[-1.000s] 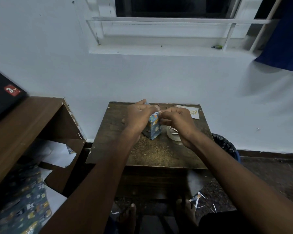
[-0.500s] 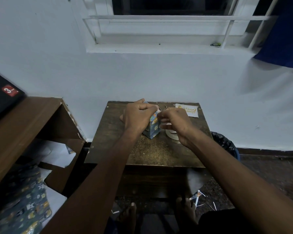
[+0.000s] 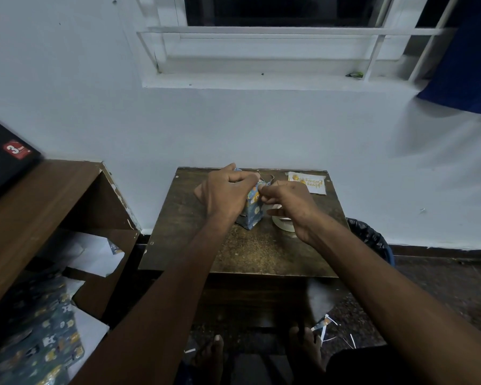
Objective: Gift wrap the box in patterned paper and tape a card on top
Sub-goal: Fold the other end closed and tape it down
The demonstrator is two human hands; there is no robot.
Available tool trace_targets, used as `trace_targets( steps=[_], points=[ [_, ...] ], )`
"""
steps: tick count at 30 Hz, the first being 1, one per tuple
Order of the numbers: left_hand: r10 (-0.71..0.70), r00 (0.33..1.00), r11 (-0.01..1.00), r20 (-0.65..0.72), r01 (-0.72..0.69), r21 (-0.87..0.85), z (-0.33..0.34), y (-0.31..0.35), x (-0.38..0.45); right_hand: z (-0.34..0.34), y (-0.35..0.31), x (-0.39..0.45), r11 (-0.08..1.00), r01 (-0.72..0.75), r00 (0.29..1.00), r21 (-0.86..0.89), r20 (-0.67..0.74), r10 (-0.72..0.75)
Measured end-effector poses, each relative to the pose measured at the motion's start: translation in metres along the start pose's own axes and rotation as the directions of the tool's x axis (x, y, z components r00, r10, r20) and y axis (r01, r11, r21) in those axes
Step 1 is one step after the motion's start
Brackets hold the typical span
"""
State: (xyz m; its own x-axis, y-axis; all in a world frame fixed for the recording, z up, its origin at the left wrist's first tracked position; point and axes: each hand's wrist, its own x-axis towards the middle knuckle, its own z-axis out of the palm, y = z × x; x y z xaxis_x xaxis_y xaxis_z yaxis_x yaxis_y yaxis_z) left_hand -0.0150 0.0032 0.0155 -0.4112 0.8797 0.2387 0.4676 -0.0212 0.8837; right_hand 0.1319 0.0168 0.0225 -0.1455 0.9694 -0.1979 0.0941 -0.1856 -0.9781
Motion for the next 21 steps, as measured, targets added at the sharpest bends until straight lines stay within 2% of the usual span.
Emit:
trace_targets(
  steps=[13,16,18,19,21],
  points=[
    [-0.111,0.989,0.994,-0.095,0.112,0.011,-0.002,0.003,0.005,-0.005,-0.002,-0.002,0.996,0.054,0.998,-0.066,0.047,-0.051],
    [-0.111,0.987,0.99,-0.115,0.12,0.07,-0.003,0.005,0.005,-0.015,0.0,0.003,0.985,0.059,0.997,-0.161,0.063,-0.049],
    [-0.06,0.993,0.995,-0.103,0.067,0.068,-0.005,0.003,0.007,-0.025,0.005,0.008,0.926,0.097,0.994,-0.365,0.073,-0.076],
    [-0.031,0.997,0.999,-0.072,0.033,0.036,-0.006,0.001,0.008,-0.03,0.007,0.01,0.851,0.133,0.991,-0.508,0.088,-0.102],
    [0.013,1.0,1.0,0.022,-0.013,-0.013,-0.01,0.002,0.008,-0.039,0.01,0.011,0.615,0.204,0.979,-0.762,0.164,-0.122]
  ],
)
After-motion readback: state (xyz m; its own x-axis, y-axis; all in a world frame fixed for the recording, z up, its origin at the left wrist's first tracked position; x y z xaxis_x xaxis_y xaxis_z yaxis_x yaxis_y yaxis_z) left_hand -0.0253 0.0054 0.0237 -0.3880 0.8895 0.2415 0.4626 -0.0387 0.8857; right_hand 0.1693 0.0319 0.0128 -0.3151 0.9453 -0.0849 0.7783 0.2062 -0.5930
